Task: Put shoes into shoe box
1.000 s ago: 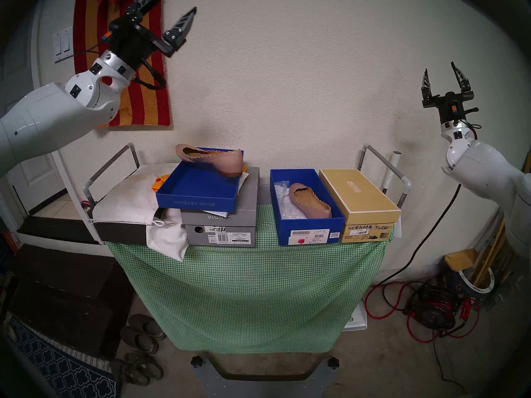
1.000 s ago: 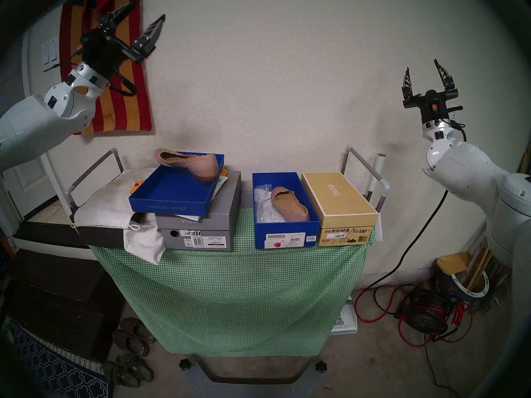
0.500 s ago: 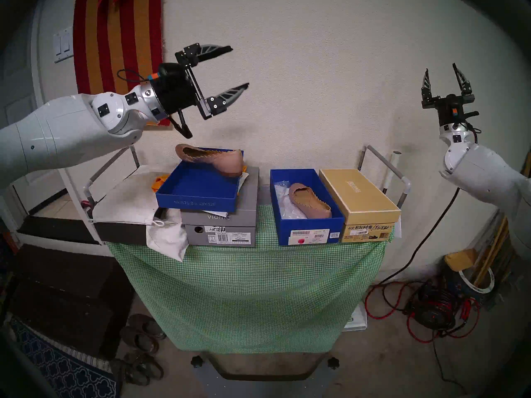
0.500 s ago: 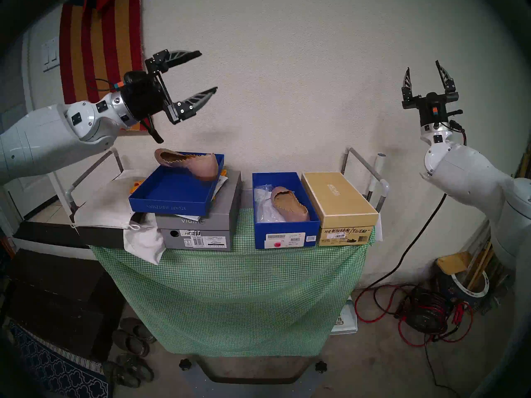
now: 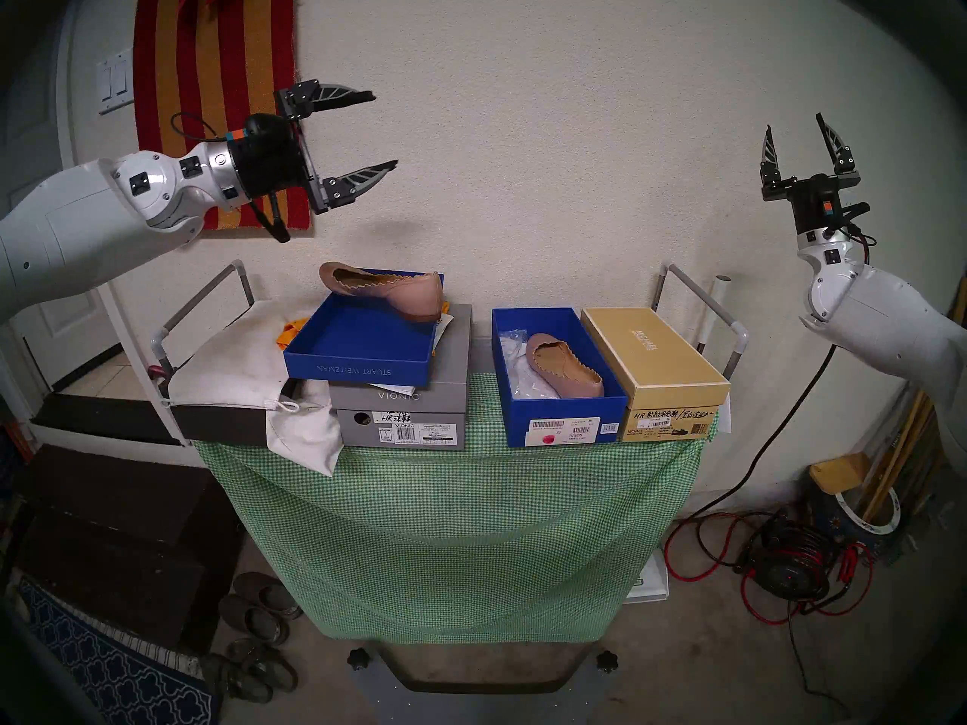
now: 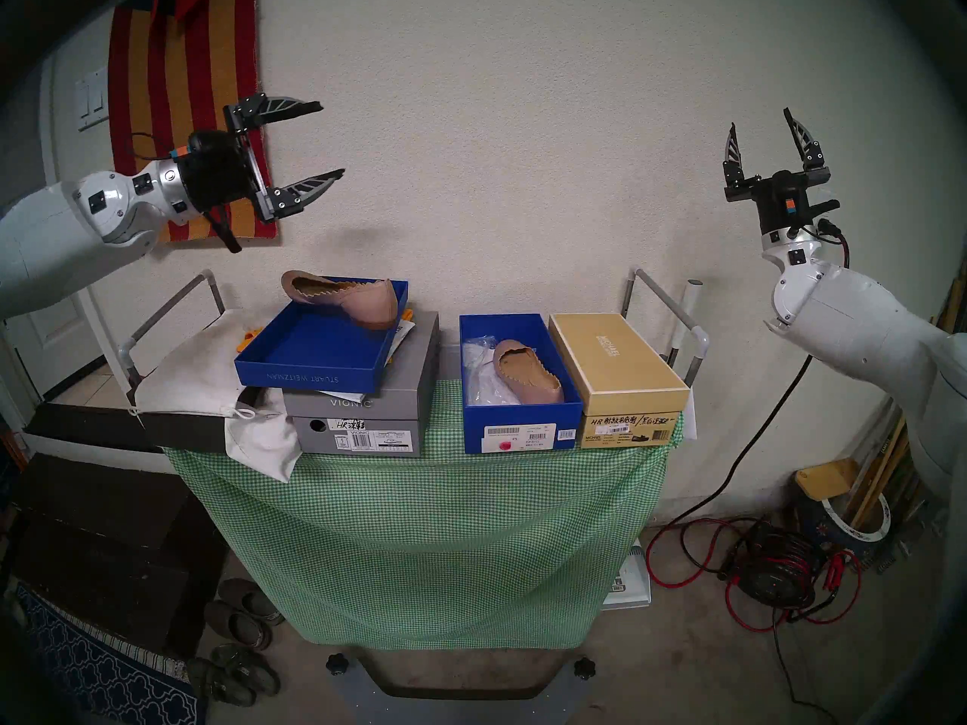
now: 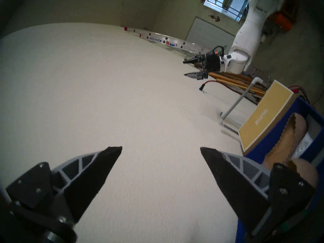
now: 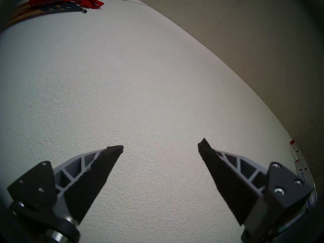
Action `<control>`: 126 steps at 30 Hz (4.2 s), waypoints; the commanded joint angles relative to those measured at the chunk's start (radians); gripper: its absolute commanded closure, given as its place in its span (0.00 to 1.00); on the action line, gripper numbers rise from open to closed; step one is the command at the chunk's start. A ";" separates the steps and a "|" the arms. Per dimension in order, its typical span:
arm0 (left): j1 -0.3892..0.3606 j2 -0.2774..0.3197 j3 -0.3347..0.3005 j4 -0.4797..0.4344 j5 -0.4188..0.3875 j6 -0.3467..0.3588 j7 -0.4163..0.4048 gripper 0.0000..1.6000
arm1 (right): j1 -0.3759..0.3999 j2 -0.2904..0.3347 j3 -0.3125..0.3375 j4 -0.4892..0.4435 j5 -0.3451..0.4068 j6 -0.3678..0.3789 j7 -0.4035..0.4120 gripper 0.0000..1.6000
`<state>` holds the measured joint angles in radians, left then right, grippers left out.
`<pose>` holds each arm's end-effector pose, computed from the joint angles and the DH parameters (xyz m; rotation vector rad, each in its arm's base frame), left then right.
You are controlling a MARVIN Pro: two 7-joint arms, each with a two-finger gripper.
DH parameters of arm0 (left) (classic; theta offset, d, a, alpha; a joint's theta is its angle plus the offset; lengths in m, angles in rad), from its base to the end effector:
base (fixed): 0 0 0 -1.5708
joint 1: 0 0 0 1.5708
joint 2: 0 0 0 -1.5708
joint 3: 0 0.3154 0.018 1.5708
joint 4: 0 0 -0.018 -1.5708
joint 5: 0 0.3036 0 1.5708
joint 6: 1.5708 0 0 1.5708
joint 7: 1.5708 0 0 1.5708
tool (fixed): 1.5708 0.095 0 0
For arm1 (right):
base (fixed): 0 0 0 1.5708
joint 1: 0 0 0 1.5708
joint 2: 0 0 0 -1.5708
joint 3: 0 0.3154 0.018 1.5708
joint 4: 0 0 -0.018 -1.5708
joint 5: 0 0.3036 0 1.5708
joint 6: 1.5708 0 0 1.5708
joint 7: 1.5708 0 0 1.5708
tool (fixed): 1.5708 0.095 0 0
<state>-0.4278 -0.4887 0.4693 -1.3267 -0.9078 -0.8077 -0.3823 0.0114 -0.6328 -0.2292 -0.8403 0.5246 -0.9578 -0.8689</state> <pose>0.4986 0.1475 0.0645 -0.9984 1.8145 -2.3397 0.5475 -0.2799 0.0321 0.6321 0.4359 2.4199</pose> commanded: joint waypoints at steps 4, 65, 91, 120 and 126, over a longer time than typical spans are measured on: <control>0.014 0.070 0.081 -0.051 0.049 0.031 -0.113 0.00 | 0.003 0.082 0.024 -0.106 -0.049 -0.002 -0.052 0.00; 0.069 -0.131 0.115 -0.006 -0.027 0.397 -0.223 1.00 | -0.109 0.509 0.152 -0.863 -0.477 0.389 -0.396 0.00; -0.019 -0.124 -0.034 -0.116 0.243 0.073 -0.114 1.00 | -0.169 0.527 0.160 -0.934 -0.601 0.605 -0.615 0.00; -0.017 -0.452 -0.126 0.119 0.467 0.078 -0.386 1.00 | -0.193 0.531 0.177 -0.942 -0.625 0.640 -0.615 0.00; 0.004 -0.524 -0.108 0.198 0.464 0.065 -0.484 1.00 | -0.198 0.531 0.182 -0.944 -0.623 0.643 -0.615 0.00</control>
<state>-0.4445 -0.9093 0.3500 -1.2039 -0.4295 -0.7381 -0.7870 -0.1867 -0.1025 -0.0535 -1.7853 -0.1034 -0.3147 -1.4843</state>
